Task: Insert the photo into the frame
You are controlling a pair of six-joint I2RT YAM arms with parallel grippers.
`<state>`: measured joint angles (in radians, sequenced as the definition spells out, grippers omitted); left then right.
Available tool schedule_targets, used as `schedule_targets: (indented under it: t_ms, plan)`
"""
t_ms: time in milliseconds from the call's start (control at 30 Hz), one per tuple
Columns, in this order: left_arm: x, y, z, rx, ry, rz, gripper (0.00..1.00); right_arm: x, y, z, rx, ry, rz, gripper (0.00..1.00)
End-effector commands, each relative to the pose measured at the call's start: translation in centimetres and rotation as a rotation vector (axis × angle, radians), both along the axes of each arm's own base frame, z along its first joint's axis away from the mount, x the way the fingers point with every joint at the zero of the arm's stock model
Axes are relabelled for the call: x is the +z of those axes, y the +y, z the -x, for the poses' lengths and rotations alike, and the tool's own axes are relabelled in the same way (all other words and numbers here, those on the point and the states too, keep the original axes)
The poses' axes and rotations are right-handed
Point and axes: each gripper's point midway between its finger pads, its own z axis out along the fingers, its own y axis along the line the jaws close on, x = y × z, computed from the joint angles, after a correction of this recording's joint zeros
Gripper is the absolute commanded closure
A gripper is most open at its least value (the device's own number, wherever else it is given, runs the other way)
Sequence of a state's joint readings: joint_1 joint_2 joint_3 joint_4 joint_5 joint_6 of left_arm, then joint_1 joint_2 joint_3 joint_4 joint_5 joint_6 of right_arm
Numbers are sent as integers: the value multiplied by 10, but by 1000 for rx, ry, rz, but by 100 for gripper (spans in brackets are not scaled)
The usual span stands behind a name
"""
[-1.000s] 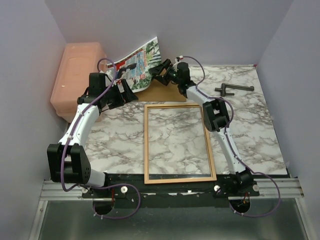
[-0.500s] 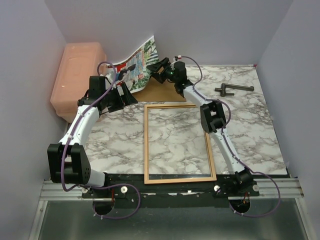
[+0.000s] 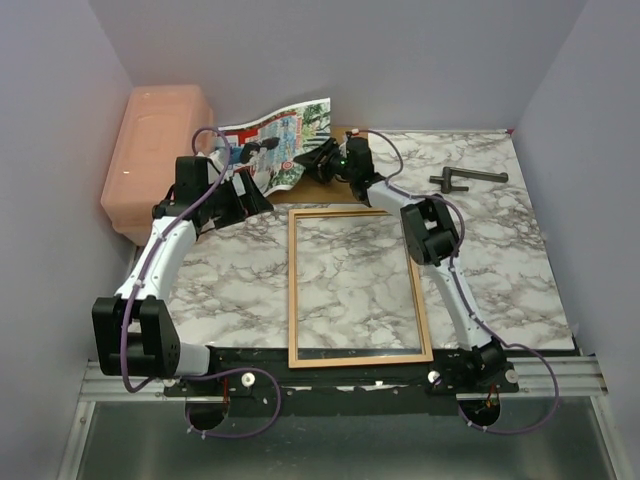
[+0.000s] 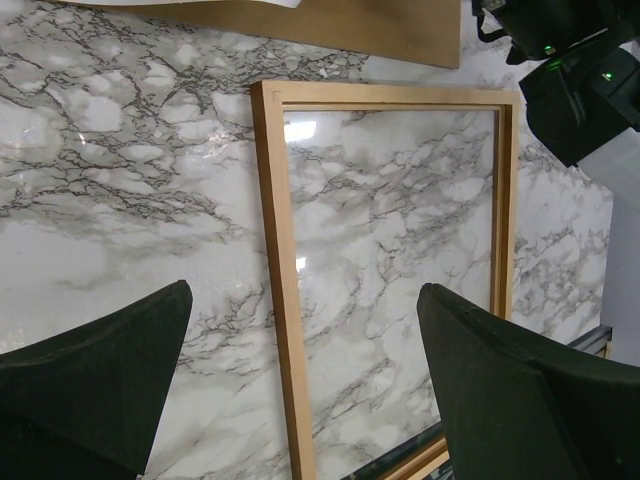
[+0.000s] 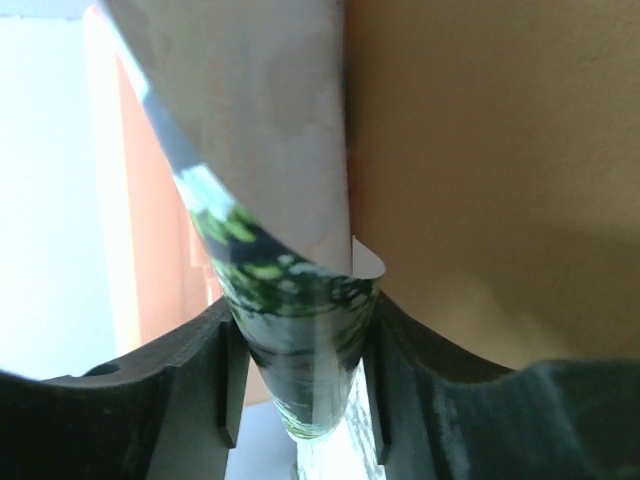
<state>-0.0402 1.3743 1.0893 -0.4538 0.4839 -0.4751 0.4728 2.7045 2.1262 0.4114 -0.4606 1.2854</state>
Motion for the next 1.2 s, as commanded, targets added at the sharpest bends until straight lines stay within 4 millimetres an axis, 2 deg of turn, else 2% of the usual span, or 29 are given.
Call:
schedule_targets:
  t_ms: [0, 100, 267, 533, 567, 633, 700, 800, 833, 867, 900, 967, 1000, 1100, 1167]
  plan:
    - [9, 0, 11, -20, -35, 8, 1, 97, -1, 27, 65, -169, -48, 52]
    - [12, -1, 17, -22, -39, 11, 1, 113, -7, 41, 76, -175, -55, 54]
    - [17, -2, 29, -26, -47, 21, 1, 125, -17, 72, 115, -140, -49, 55]
    - [28, -9, 55, -36, -67, 83, 1, 145, -56, 145, 122, -112, 24, 56]
    - [27, -9, 59, -36, -63, 86, 2, 152, -60, 156, 127, -120, 32, 56]
    - [27, -9, 67, -34, -68, 87, 2, 151, -67, 180, 145, -100, 64, 57]
    - [26, -9, 73, -31, -69, 87, 1, 144, -76, 205, 162, -59, 105, 56]
    - [23, -8, 82, -27, -66, 90, 2, 123, -96, 244, 166, 22, 184, 50]
    - [23, -8, 84, -27, -67, 91, 1, 108, -106, 256, 159, 66, 228, 47]
    - [22, -8, 87, -27, -67, 91, 1, 105, -116, 266, 149, 72, 267, 38]
    - [22, -8, 89, -27, -66, 91, 2, 89, -128, 277, 135, 117, 329, 25]
    - [23, -8, 94, -29, -68, 92, 2, 76, -148, 292, 110, 131, 418, 10]
    - [23, -9, 97, -32, -66, 92, 2, 71, -157, 297, 103, 129, 459, 6]
    - [21, -8, 104, -28, -63, 94, 2, 50, -178, 312, 103, 172, 587, 2]
    - [16, -9, 109, -26, -53, 100, 2, 38, -186, 317, 114, 192, 628, 2]
